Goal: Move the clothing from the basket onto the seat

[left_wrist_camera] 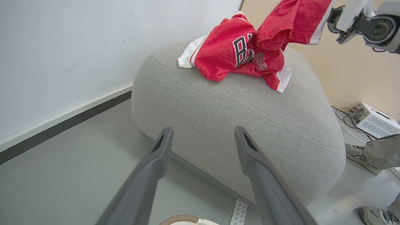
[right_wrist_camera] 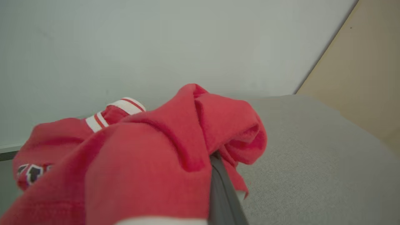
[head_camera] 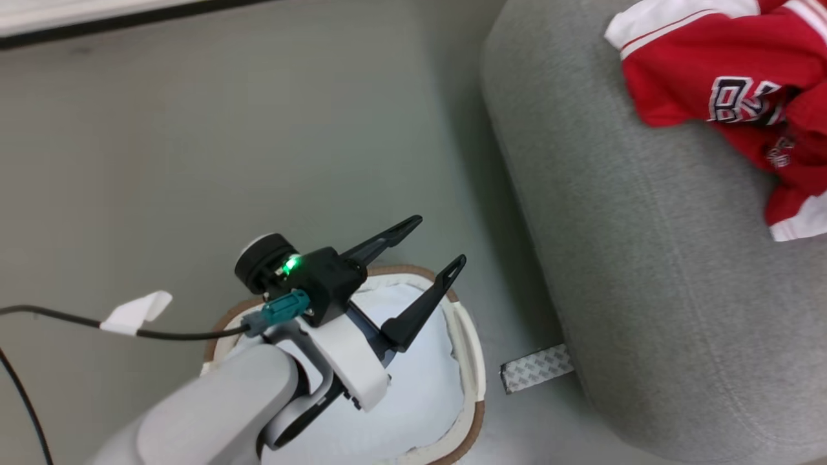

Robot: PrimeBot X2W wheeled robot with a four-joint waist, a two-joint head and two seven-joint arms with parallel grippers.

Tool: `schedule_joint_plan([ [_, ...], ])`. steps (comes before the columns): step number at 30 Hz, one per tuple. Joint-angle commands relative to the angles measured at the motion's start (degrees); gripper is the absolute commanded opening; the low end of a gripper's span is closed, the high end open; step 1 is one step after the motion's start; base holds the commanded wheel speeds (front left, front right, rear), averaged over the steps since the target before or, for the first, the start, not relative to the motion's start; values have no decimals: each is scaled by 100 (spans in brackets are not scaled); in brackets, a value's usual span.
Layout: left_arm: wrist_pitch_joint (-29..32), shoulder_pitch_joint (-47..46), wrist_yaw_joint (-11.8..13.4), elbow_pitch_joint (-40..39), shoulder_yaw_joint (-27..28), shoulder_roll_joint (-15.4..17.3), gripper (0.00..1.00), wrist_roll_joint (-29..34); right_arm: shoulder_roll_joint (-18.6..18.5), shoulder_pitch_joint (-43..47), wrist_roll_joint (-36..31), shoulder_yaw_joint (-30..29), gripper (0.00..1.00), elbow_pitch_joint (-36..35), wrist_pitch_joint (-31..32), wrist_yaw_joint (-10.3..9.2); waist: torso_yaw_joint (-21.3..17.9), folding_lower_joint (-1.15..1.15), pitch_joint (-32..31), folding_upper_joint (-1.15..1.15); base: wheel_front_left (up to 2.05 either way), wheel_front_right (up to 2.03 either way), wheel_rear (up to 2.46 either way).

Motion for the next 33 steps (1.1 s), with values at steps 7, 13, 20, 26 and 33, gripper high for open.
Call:
schedule_joint_plan([
  [7, -65, -134, -17, 28, 27, 57, 100, 19, -362, -458, -132, 382, 0, 1013, 918, -13, 298, -1, 327, 0, 0, 0, 0],
  [13, -168, -98, -20, 135, 15, -8, 100, -35, -515, -477, -118, 536, 4, 1476, 1398, -13, 382, -1, 243, 0, 0, 0, 0],
  [20, -255, 36, 23, 275, 12, -60, 100, -132, -588, -388, 2, 655, 100, 1659, 1529, -13, 334, -1, -62, 0, 0, 0, 0],
  [26, -374, 229, 83, 443, 33, -151, 100, -223, -725, -93, 256, 1045, 100, 1596, 1800, -13, 275, -1, -584, 0, 0, 0, 0],
  [33, -561, 601, 210, 696, 130, -322, 100, -455, -1281, 709, 992, 1646, 100, 923, 2267, -13, 401, -1, -1411, 0, 0, 0, 0],
])
